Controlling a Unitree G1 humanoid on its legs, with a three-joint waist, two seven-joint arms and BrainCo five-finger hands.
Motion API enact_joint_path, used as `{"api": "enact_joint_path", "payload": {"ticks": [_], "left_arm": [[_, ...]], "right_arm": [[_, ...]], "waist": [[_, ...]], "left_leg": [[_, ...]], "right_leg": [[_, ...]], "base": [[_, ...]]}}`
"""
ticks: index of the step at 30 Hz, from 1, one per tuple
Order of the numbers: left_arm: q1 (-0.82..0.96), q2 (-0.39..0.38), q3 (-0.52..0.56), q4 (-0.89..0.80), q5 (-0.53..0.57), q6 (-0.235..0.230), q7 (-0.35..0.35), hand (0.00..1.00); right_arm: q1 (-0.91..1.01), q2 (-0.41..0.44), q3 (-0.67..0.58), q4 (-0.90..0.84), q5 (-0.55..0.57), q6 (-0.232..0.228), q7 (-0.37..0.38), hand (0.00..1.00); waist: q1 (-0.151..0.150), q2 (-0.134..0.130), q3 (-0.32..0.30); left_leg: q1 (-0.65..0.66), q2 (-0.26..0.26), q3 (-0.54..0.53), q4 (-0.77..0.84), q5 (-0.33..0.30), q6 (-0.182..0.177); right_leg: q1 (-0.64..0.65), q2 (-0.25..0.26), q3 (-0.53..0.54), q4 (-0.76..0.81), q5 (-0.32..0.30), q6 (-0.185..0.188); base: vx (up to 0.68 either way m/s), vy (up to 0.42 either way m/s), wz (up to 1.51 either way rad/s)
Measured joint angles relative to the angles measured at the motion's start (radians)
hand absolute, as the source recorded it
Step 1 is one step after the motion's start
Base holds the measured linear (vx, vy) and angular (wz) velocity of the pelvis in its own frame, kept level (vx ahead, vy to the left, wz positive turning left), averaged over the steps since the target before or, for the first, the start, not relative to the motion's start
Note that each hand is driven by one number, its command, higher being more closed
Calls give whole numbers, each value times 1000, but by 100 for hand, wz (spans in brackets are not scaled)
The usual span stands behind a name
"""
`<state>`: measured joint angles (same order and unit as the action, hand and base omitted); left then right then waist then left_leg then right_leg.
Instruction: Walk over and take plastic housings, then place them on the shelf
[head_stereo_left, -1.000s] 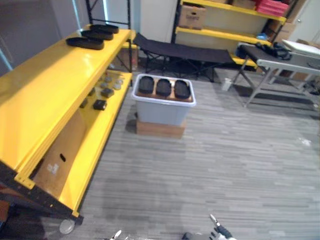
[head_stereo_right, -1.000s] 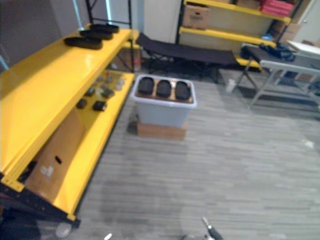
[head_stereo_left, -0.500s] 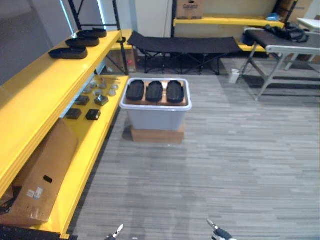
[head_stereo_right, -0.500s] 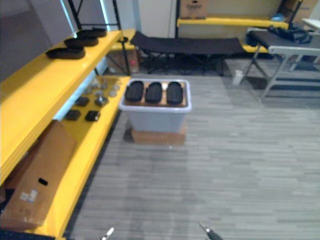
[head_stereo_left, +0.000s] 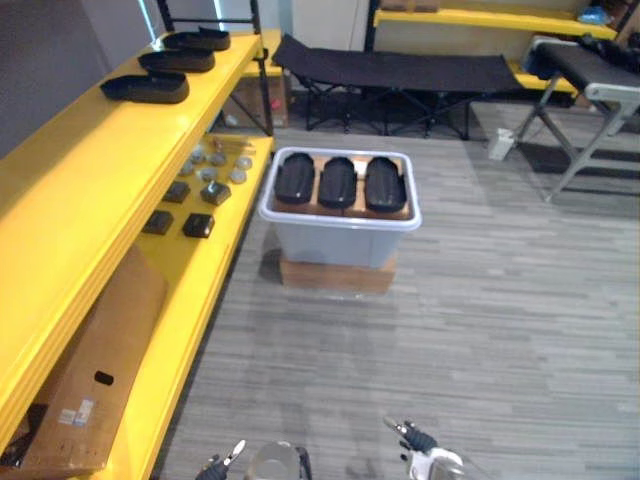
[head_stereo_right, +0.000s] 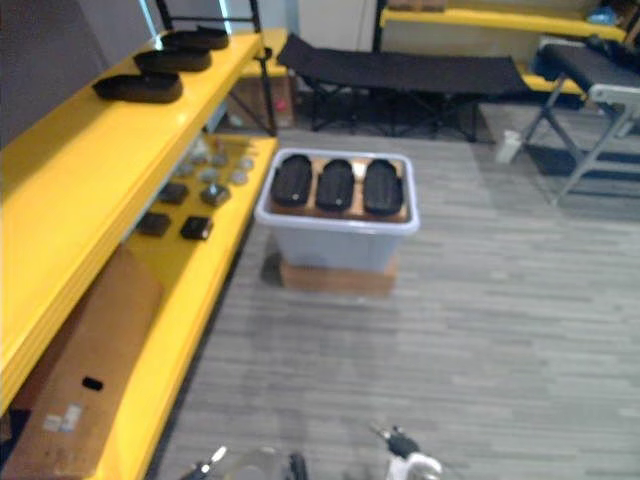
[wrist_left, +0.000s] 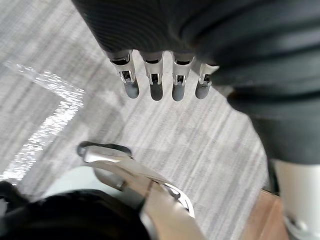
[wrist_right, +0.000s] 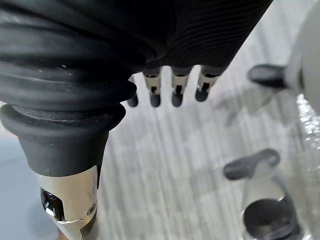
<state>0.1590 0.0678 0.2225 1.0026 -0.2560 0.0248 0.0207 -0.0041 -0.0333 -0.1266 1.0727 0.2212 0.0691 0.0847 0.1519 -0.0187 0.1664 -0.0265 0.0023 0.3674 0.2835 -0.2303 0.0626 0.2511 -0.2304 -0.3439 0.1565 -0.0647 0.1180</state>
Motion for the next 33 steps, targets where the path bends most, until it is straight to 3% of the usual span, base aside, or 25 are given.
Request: {"api": "enact_joint_path", "payload": {"ticks": [2, 3, 4, 6, 8, 10, 12, 14, 15, 16, 17, 19, 21, 23, 24, 25, 26, 27, 28, 31, 32, 33], "left_arm": [[7, -2, -15, 11, 0, 0, -1, 0], [16, 10, -26, 12, 0, 0, 0, 0], [20, 28, -38, 12, 0, -2, 1, 0], [16, 39, -52, 22, -1, -2, 6, 0], [2, 44, -78, 36, -20, -4, 10, 0], [-23, 38, -89, 36, -55, -4, 16, 0], [-41, 27, -86, 33, -61, -4, 16, 0], [-46, 22, -66, 14, -56, -4, 13, 0], [-44, 22, -58, 11, -49, -4, 12, 0], [-44, 1, -36, 20, -40, -1, 11, 0], [-46, -23, -22, 19, -28, -2, 6, 0], [-51, -49, 3, 18, -15, -1, 7, 0], [-50, -50, 15, 18, -54, 5, 9, 0], [-42, -63, 75, -2, -97, 21, 18, 0], [-42, -67, 98, -6, -98, 21, 19, 0], [-40, -81, 135, -18, -99, 21, 22, 0], [-39, -83, 140, -19, -99, 22, 24, 0], [-38, -86, 152, -19, -98, 25, 29, 0], [-35, -87, 149, -17, -97, 28, 29, 0], [-19, -79, 144, -19, -77, 29, 23, 0], [-19, -75, 124, -19, -60, 27, 23, 0], [-21, -71, 113, -18, -50, 25, 20, 0]], "right_arm": [[17, -12, -23, 8, 3, 2, -2, 0], [17, -15, -32, 6, 6, 1, -3, 0], [15, -14, -51, 11, 20, -4, -3, 0], [15, -14, -78, 16, 20, -3, -4, 0], [-1, -13, -104, 18, 14, -6, -4, 0], [-9, -14, -131, 28, -2, -7, -4, 0], [-7, -14, -149, 22, -4, -6, -6, 0], [2, -6, -148, 10, 0, -4, -6, 0], [3, -2, -148, 7, 1, -5, -6, 0], [3, -3, -149, 7, 1, -4, -7, 0], [1, -13, -150, 6, 2, 0, -9, 0], [-4, -21, -160, 2, 3, 2, -11, 0], [0, -18, -165, 2, 19, 3, -14, 0], [18, -12, -164, 5, 40, 7, -20, 0], [22, -11, -164, 6, 40, 10, -19, 0], [27, -13, -164, 5, 39, 17, -20, 0], [29, -18, -164, 5, 37, 18, -20, 0], [30, -24, -166, 4, 32, 17, -20, 0], [31, -23, -176, 7, 27, 17, -20, 0], [40, -10, -207, 6, 41, 14, -24, 0], [41, -9, -206, -1, 42, 12, -30, 0], [42, -8, -206, -8, 42, 11, -42, 0]], "waist": [[-5, 19, -15], [-11, 16, -15], [-27, -8, -17], [-37, -17, -22], [-60, -6, -23], [-68, 9, -15], [-78, 16, -10], [-80, 0, -2], [-80, -6, -1], [-78, 3, 2], [-73, 27, -3], [-70, 50, 2], [-74, 43, -3], [-72, 33, -11], [-72, 31, -12], [-66, 32, -10], [-62, 38, -9], [-57, 55, -7], [-55, 57, -7], [-52, 47, -10], [-54, 51, -12], [-50, 52, -8]], "left_leg": [[70, -17, -5, -74, 11, -4], [102, -33, -10, -98, 14, 0], [155, -56, -26, -126, 22, 10], [212, -68, -41, -166, 18, 4], [226, -53, -67, -182, 17, 0], [232, -28, -107, -175, 14, -9], [238, -8, -146, -172, -1, -32], [256, 3, -182, -170, -35, -70], [264, 4, -195, -167, -48, -80], [293, 28, -212, -170, -66, -100], [293, 58, -221, -168, -64, -104], [305, 87, -222, -167, -47, -123], [304, 99, -227, -131, -21, -119], [220, 124, -265, 98, -9, -131], [168, 133, -280, 207, 6, -153], [61, 160, -297, 429, 75, -180], [13, 182, -306, 535, 107, -190], [-62, 221, -293, 672, 98, -183], [-95, 242, -264, 702, 79, -175], [-131, 237, -149, 437, 24, -155], [-128, 207, -128, 213, 53, -151], [-123, 187, -117, 93, 99, -121]], "right_leg": [[-154, -57, 53, 376, -6, 13], [-221, -82, 75, 550, 3, 29], [-269, -115, 59, 705, -19, 13], [-323, -115, 19, 780, -109, -7], [-370, -67, -27, 662, -169, -22], [-392, 16, -39, 380, -162, -40], [-406, 61, -33, 183, -83, -67], [-439, 76, -2, 19, 64, -58], [-438, 74, 3, 12, 119, -59], [-422, 96, -6, 37, 154, -99], [-427, 118, -17, 61, 111, -114], [-425, 137, -31, 99, 55, -126], [-412, 137, -43, 129, 6, -129], [-354, 146, -65, 105, -26, -127], [-336, 151, -70, 91, -29, -127], [-292, 168, -72, 53, -30, -127], [-267, 181, -73, 31, -29, -127], [-215, 199, -73, 1, -31, -126], [-180, 201, -77, -17, -21, -122], [-104, 167, -67, -73, -10, -92], [-102, 152, -61, -78, -11, -71], [-99, 141, -52, -72, -13, -48]], "base": [[154, 185, 7], [242, 129, 27], [207, 40, 30], [56, -37, 32], [-89, -39, 45], [-150, -51, 60], [-119, -93, 61], [-20, -182, 45], [181, -284, 34], [326, -313, 26], [353, -307, 17], [283, -223, 8], [253, -180, 17], [271, -169, 24], [264, -134, 21], [212, -80, 9], [258, -37, -3], [244, 10, -7], [296, 49, -11], [27, 100, -11], [-187, 198, -10], [-22, 207, -10]]}}
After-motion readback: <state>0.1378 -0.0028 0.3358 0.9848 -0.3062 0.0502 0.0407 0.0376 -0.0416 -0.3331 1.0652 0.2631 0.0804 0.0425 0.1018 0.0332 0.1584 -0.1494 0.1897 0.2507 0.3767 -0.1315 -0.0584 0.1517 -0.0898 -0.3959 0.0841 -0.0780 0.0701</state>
